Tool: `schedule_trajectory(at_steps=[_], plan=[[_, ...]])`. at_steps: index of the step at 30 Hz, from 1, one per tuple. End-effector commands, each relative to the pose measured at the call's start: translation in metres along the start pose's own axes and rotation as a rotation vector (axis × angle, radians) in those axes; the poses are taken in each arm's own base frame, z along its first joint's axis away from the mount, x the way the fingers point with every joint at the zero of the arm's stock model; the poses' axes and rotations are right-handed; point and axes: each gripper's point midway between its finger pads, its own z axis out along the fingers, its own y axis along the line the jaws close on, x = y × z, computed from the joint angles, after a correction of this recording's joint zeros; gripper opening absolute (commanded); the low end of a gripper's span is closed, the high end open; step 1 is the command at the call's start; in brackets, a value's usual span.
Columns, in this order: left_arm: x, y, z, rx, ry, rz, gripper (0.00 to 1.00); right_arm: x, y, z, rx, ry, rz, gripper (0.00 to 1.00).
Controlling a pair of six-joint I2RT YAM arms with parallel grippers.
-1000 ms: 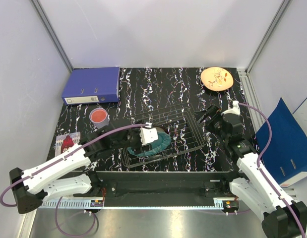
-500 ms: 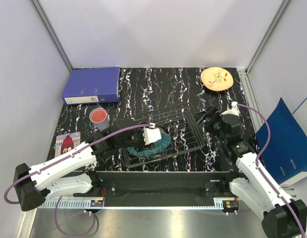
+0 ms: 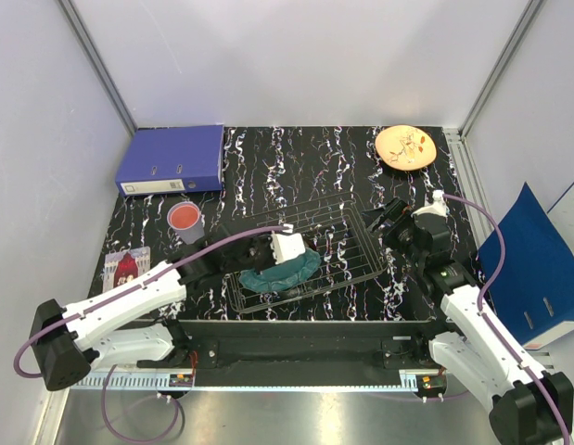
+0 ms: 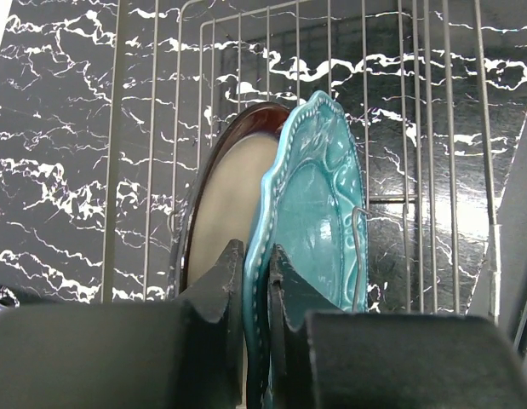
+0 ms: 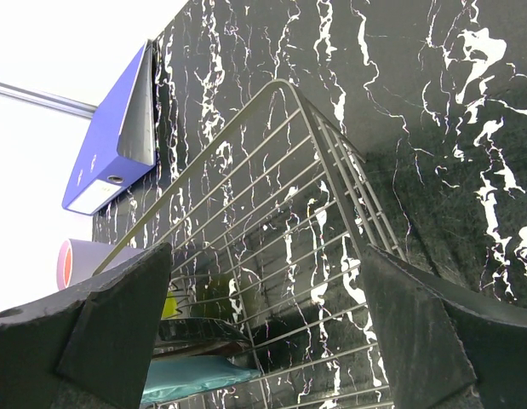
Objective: Unload the mixed dishes from the dish rack
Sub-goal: Pick up the plate from the dish rack.
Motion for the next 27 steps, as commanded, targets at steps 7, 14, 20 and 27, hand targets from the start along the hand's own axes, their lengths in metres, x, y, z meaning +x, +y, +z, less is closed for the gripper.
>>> schedule_trajectory(at_steps=[7, 14, 20, 27], plan=[[-0.037, 0.041, -0.030, -0.157, -0.042, 0.065, 0.00, -0.007, 0.014, -0.003, -0.053, -0.024, 0.000, 1.00], [-0.086, 0.065, -0.066, -0.220, -0.139, 0.108, 0.00, -0.011, 0.019, -0.005, -0.062, -0.030, -0.002, 1.00], [-0.137, 0.073, -0.103, -0.233, -0.297, 0.090, 0.00, -0.012, 0.020, -0.006, -0.062, -0.032, -0.004, 1.00], [-0.201, 0.117, -0.155, -0.395, -0.467, -0.245, 0.00, -0.019, 0.040, -0.018, -0.105, -0.010, 0.002, 1.00]])
